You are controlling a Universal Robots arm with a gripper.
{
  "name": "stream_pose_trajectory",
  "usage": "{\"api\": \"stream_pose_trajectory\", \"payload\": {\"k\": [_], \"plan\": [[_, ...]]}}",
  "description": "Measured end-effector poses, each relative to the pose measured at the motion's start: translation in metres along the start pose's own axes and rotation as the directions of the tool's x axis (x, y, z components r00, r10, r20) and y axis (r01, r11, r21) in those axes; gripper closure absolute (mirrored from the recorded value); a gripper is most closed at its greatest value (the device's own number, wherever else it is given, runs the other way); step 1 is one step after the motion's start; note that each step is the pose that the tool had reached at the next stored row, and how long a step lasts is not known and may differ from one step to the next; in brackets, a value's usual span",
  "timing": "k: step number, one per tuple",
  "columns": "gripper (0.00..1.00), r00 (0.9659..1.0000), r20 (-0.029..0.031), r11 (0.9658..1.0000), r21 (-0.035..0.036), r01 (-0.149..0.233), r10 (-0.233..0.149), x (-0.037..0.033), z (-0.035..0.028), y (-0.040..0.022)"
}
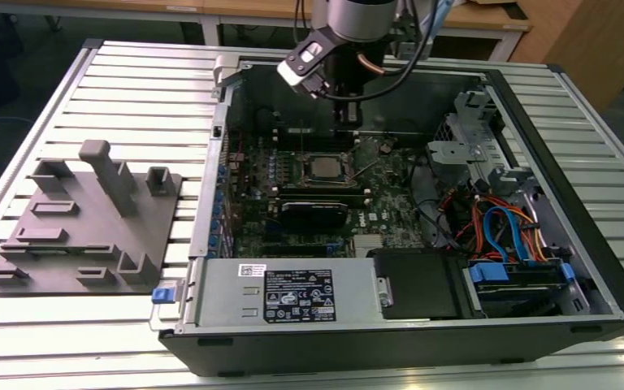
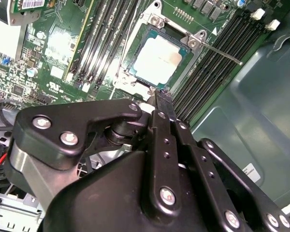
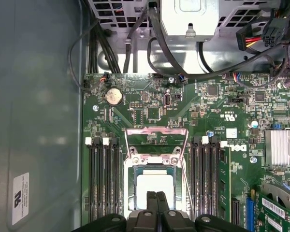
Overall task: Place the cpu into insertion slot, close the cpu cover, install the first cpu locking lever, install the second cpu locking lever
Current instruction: 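Close the cpu cover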
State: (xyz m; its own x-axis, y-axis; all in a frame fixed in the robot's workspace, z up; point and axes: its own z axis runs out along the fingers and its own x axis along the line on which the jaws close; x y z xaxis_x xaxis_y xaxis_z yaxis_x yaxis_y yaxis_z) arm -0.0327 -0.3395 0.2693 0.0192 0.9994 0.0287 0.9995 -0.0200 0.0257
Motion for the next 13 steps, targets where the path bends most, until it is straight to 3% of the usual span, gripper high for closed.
{"api": "stream_pose_trajectory", "payload": {"k": [13], "plan": [[0.89, 1.0000, 0.0000, 1.0000, -0.0001, 0.000, 0.000, 0.0001, 0.0002, 0.0058]]}}
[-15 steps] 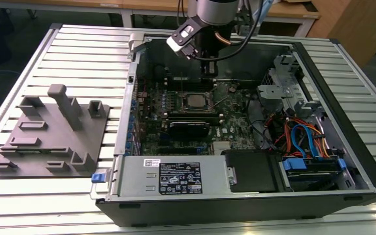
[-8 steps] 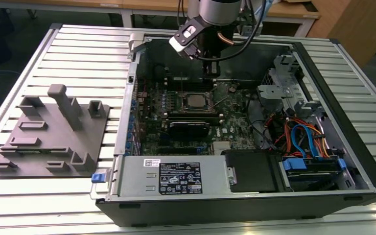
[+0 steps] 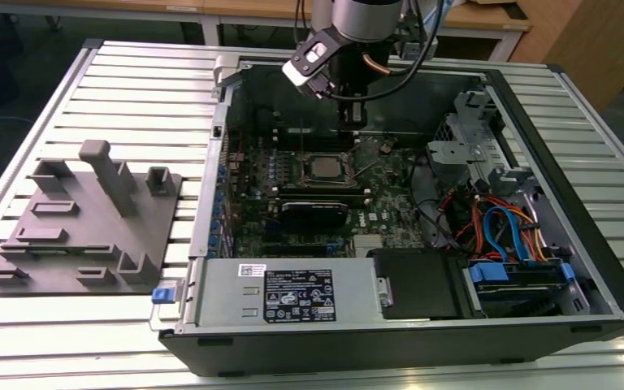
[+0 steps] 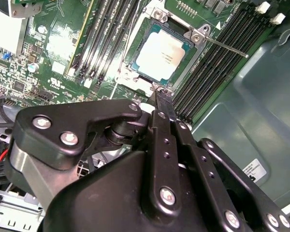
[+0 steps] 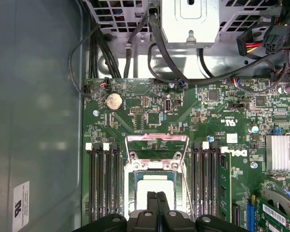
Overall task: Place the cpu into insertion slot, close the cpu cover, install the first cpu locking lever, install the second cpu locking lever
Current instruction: 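Close the cpu cover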
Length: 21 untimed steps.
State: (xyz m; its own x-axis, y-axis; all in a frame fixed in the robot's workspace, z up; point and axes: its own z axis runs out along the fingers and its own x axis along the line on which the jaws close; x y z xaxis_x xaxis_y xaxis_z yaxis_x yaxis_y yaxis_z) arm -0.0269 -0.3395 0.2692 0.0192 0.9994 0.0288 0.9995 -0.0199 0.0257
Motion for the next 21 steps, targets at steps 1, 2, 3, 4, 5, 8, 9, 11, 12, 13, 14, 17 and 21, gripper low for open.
{"api": "stream_pose_trajectory", "payload": {"k": [1, 2, 3, 4, 5, 8, 9, 11, 12, 13, 14, 17, 21], "plan": [[0.89, 1.0000, -0.0001, 1.0000, 0.0000, 0.000, 0.000, 0.0000, 0.0000, 0.0004], [0.89, 1.0000, -0.0001, 1.0000, 0.0000, 0.000, 0.000, 0.0000, 0.0000, 0.0009], [0.89, 1.0000, -0.0001, 1.0000, 0.0000, 0.000, 0.000, 0.0000, 0.0001, 0.0013], [0.89, 1.0000, 0.0000, 1.0000, 0.0000, 0.000, 0.000, 0.0000, 0.0000, 0.0018], [0.89, 1.0000, -0.0001, 1.0000, 0.0000, 0.000, 0.000, 0.0000, 0.0001, 0.0022], [0.89, 1.0000, -0.0001, 1.0000, 0.0000, 0.000, 0.000, 0.0001, 0.0001, 0.0034], [0.89, 1.0000, 0.0000, 1.0000, 0.0000, 0.000, 0.000, 0.0001, 0.0001, 0.0034], [0.89, 1.0000, 0.0000, 1.0000, 0.0000, 0.000, 0.000, 0.0001, 0.0001, 0.0034], [0.89, 1.0000, 0.0000, 1.0000, 0.0000, 0.000, 0.000, 0.0001, 0.0001, 0.0035], [0.89, 1.0000, 0.0000, 1.0000, 0.0001, 0.000, 0.000, 0.0001, 0.0001, 0.0044], [0.89, 1.0000, -0.0001, 1.0000, 0.0001, 0.000, 0.000, 0.0002, 0.0002, 0.0068], [0.89, 1.0000, -0.0002, 1.0000, 0.0007, 0.000, 0.000, 0.0003, 0.0009, 0.0141], [0.89, 1.0000, 0.0000, 1.0000, 0.0021, 0.000, 0.000, 0.0005, 0.0021, 0.0241]]}}
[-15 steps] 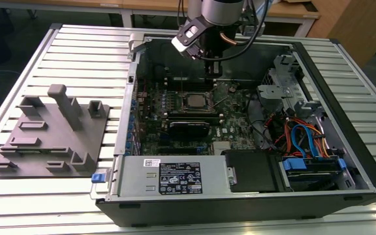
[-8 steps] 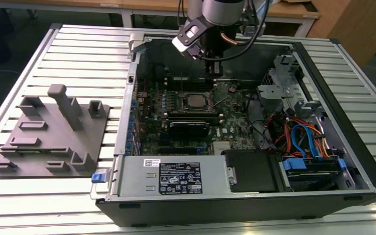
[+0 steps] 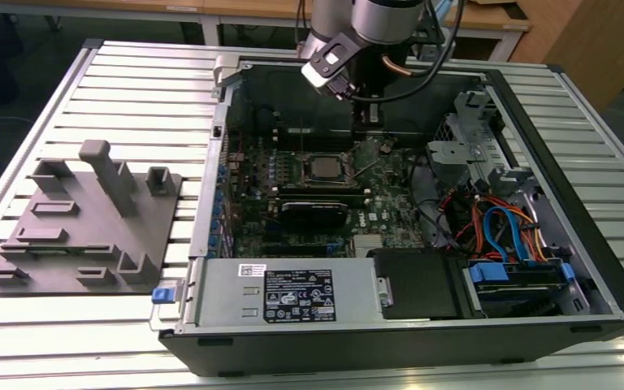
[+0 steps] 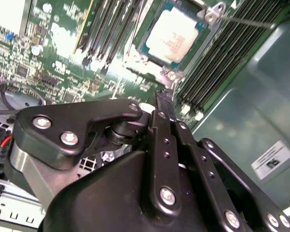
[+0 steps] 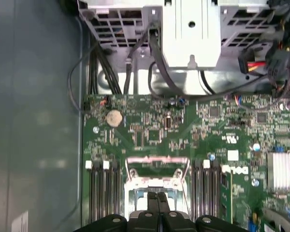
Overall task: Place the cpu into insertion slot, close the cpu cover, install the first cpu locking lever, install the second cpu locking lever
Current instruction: 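Close the cpu cover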
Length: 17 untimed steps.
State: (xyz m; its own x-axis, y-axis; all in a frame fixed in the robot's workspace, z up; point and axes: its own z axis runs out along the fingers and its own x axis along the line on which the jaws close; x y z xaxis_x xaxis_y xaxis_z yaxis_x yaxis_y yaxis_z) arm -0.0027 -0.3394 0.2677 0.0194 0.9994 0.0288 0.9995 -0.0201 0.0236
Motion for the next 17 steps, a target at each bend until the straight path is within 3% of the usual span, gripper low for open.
{"api": "stream_pose_trajectory", "payload": {"k": [10, 17], "plan": [[0.89, 1.0000, -0.0002, 1.0000, 0.0046, 0.007, -0.007, 0.0004, 0.0030, 0.0225], [0.89, 1.0000, 0.0000, 0.9999, 0.0074, 0.007, -0.007, 0.0006, 0.0046, 0.0344]]}}
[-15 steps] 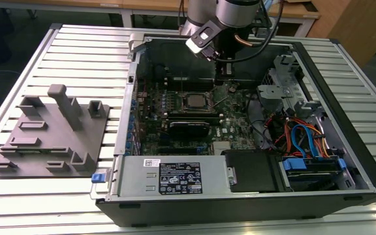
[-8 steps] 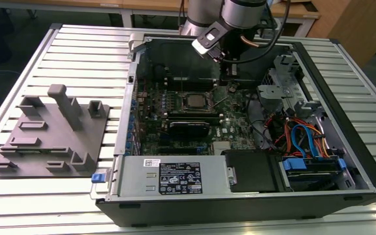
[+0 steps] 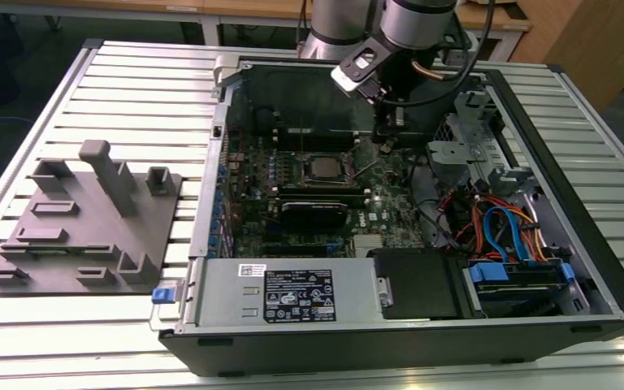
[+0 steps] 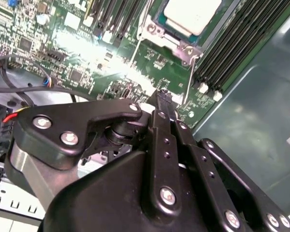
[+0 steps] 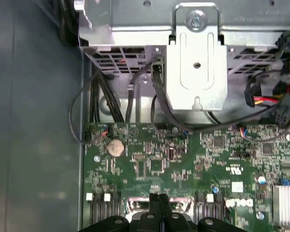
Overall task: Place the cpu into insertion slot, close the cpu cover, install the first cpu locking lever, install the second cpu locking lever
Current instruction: 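Close the cpu cover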
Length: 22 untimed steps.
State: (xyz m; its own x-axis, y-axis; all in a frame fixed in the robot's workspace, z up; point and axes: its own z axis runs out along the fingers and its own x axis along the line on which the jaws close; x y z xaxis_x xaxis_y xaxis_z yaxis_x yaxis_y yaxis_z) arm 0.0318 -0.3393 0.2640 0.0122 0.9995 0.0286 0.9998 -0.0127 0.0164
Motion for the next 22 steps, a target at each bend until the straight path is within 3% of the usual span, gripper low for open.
{"api": "stream_pose_trajectory", "payload": {"k": [12, 16, 22], "plan": [[0.89, 1.0000, 0.0000, 1.0000, 0.0052, 0.000, 0.000, 0.0003, 0.0049, 0.0153], [0.89, 1.0000, 0.0000, 1.0000, 0.0063, 0.000, 0.000, 0.0006, 0.0086, 0.0167], [0.89, 1.0000, -0.0010, 1.0000, 0.0069, 0.000, 0.000, 0.0005, 0.0192, 0.0165]]}}
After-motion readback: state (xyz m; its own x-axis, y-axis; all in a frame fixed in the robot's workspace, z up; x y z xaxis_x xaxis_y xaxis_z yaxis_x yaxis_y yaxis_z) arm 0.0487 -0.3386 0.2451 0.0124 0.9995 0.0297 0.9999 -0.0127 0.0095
